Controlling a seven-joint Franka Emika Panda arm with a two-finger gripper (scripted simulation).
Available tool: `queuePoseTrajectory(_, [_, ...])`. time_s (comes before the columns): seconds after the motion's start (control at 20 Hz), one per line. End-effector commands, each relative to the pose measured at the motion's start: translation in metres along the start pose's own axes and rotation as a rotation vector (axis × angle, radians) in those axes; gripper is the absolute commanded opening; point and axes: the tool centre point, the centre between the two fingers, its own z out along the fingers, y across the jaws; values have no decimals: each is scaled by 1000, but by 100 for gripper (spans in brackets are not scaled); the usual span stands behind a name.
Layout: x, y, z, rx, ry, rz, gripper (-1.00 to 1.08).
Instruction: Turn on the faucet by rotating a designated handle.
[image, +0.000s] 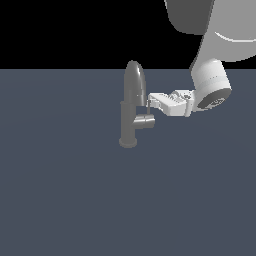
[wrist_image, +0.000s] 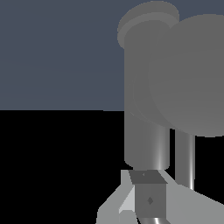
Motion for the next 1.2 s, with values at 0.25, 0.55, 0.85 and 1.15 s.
queuePoseTrajectory(0.25, [-3, 13, 0, 0, 0, 0, -100])
queuePoseTrajectory(0.55, [-5, 25, 0, 0, 0, 0, -100])
queuePoseTrajectory(0.85, [-6, 29, 1, 2, 1, -3, -100])
queuePoseTrajectory(1.15, [3, 46, 1, 2, 1, -3, -100])
